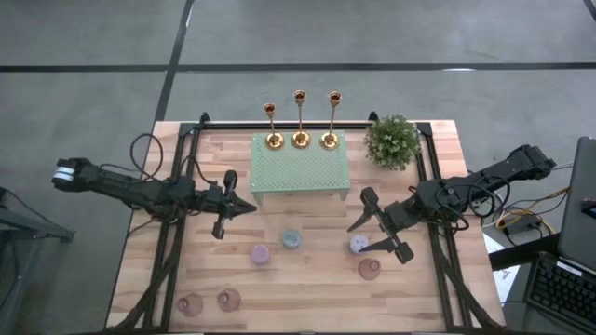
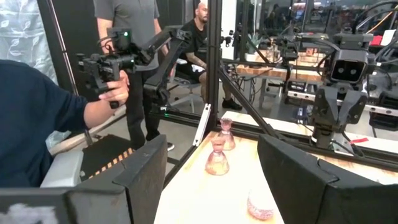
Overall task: Pick & Place candle stick holders
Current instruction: Put the blue scented candle on the shelf
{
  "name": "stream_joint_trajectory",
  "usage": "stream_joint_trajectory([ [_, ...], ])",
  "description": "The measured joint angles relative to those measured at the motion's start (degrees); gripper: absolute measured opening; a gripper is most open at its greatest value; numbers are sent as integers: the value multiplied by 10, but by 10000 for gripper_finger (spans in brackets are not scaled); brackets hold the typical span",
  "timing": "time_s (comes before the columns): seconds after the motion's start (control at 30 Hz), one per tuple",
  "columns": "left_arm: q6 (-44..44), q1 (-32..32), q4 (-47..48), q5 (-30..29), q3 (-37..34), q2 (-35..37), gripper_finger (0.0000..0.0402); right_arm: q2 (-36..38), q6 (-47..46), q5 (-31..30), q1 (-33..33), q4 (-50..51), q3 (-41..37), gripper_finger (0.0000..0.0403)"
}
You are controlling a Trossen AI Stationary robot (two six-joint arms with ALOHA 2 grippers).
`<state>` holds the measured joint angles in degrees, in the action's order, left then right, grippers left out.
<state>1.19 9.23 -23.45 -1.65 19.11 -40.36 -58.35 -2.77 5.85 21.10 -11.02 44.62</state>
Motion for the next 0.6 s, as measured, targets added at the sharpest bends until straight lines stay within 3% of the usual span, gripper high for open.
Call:
stream_joint_trajectory([
  [0.47,2,0,11,2,0,-5,9,0,0,0,0,0,-6,247],
  [0.6,-1,0,11,-25,0,-5,9,0,0,0,0,-1,-7,241],
])
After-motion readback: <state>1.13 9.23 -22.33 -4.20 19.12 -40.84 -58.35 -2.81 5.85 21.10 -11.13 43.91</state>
